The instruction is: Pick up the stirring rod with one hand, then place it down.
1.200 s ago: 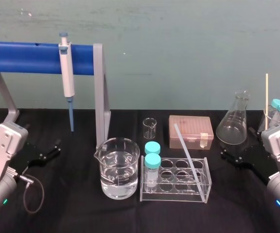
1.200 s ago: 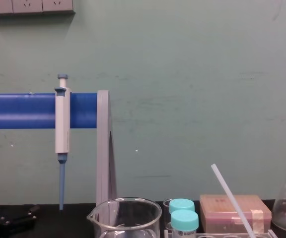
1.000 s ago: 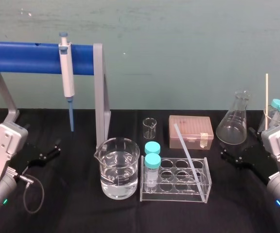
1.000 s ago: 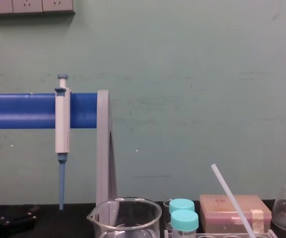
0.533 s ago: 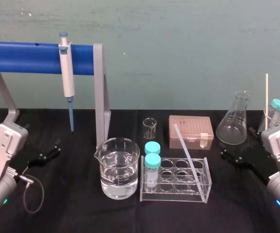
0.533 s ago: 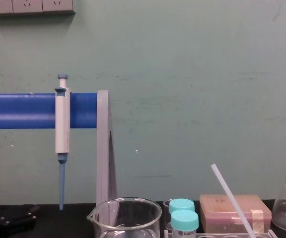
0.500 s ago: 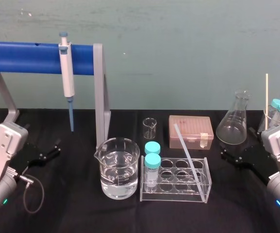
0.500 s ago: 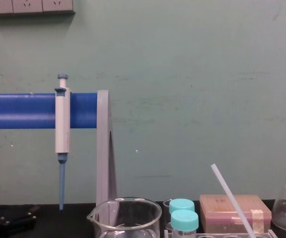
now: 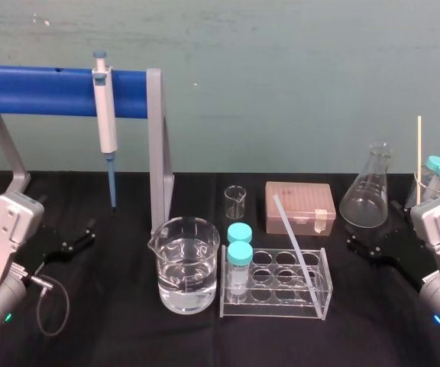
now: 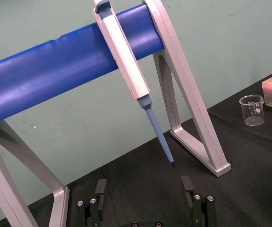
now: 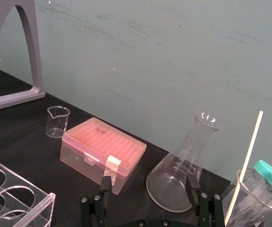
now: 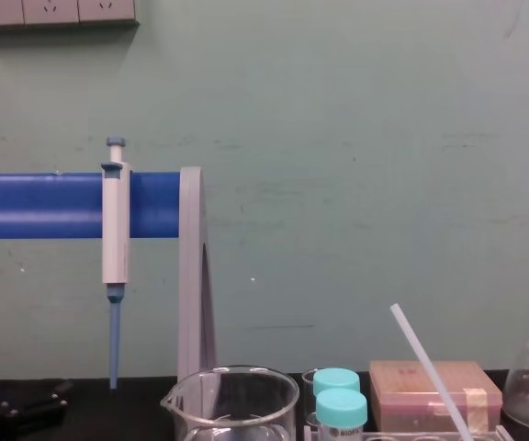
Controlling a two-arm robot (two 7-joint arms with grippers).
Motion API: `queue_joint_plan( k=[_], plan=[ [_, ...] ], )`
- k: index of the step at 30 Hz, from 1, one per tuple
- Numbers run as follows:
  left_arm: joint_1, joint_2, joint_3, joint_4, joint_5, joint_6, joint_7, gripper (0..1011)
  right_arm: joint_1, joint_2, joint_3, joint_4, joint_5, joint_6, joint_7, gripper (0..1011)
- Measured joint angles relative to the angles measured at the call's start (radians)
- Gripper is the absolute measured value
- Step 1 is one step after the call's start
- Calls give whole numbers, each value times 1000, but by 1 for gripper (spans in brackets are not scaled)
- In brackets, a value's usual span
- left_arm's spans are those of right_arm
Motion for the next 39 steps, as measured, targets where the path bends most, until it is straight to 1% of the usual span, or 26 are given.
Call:
queue_joint_plan(
  k=[19,21,23,24,26,27,29,30,32,33,36,37,38,39],
  plan=[
    [0,0,0,0,0,0,0,1000,0,0,0,0,0,0,0,1002],
    [0,0,0,0,0,0,0,1000,2,-2,4,3,-1,0,2,1000],
    [0,0,0,0,0,0,0,1000,8,-6,24,0,16,0,22,1000],
    [0,0,0,0,0,0,0,1000,8,-6,24,0,16,0,22,1000],
    [0,0,0,0,0,0,0,1000,9,-6,46,-16,54,6,55,1000],
    [0,0,0,0,0,0,0,1000,7,-5,63,-31,91,15,84,1000],
    [0,0,0,0,0,0,0,1000,1,-3,84,-50,142,31,122,1000],
    [0,0,0,0,0,0,0,1000,-5,0,104,-72,197,56,163,1000],
    [0,0,0,0,0,0,0,1000,-11,3,123,-91,246,83,201,1000],
    [0,0,0,0,0,0,0,1000,-17,7,140,-111,301,118,244,1000],
    [0,0,0,0,0,0,0,1000,-23,14,160,-141,369,171,303,1000],
    [0,0,0,0,0,0,0,1000,-25,18,169,-156,407,206,338,1000],
    [0,0,0,0,0,0,0,1000,-25,20,172,-163,422,221,355,1000],
    [0,0,0,0,0,0,0,1000,-23,24,175,-175,448,252,387,1000]
  ],
)
